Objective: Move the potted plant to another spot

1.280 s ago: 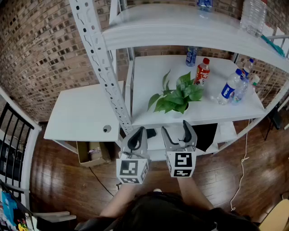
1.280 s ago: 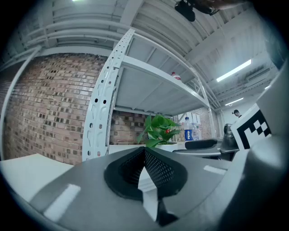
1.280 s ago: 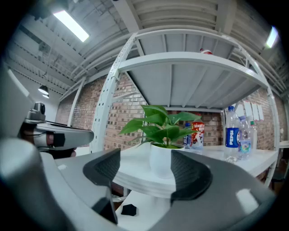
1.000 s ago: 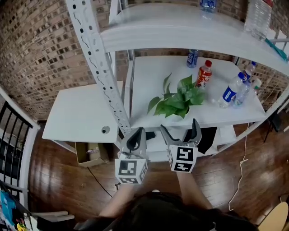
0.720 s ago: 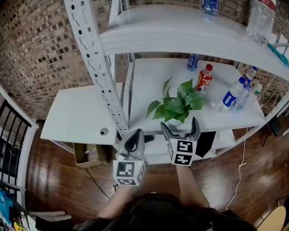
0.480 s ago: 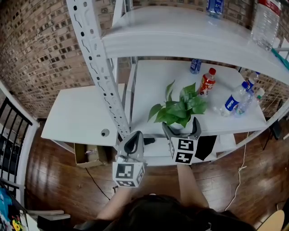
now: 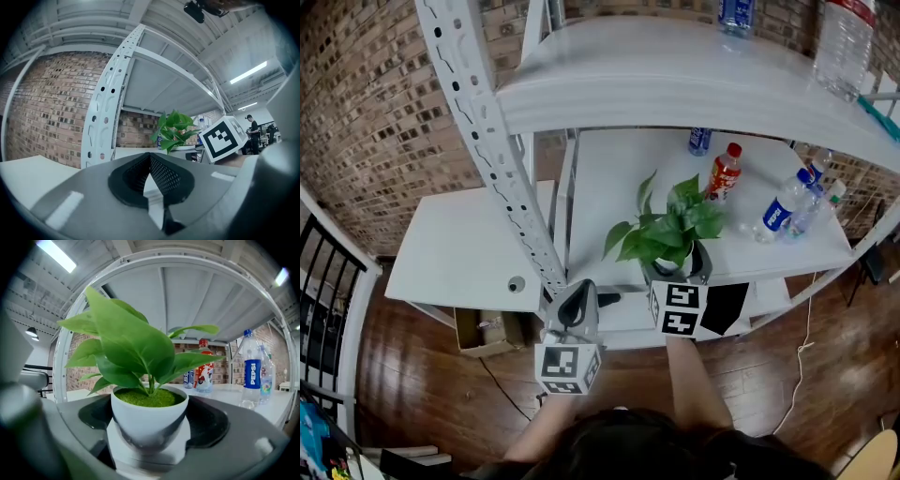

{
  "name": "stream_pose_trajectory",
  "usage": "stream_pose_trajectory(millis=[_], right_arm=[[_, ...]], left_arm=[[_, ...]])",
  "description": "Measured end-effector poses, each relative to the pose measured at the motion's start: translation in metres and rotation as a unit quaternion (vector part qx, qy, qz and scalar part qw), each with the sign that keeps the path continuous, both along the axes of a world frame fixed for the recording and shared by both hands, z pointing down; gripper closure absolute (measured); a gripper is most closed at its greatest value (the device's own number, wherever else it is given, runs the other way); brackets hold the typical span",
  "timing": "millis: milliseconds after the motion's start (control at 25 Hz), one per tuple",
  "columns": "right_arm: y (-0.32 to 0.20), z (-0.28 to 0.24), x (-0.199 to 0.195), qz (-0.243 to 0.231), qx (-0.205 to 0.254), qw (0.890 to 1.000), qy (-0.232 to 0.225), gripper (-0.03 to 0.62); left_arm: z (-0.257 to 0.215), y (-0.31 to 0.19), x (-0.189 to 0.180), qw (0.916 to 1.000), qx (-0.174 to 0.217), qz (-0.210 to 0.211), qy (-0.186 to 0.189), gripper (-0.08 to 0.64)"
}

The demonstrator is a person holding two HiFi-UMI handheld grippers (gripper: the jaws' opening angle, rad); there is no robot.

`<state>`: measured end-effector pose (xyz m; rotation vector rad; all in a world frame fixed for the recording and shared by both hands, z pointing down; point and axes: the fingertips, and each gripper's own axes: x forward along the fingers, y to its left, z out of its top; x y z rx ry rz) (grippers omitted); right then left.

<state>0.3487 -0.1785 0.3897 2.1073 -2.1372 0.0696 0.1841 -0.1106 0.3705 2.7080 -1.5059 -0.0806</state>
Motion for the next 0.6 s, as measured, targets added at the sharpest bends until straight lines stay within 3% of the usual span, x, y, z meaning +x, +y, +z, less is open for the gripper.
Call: stream_pose_trajectory(millis=[600], right_arm=[[0.028,-0.019,-0.016,-0.021,0.02,1.0,0.005,0.124]], left_arm=[[-0.001,0.008,-0.006,0.9999,-0.003,0.004,0.009,0.548]])
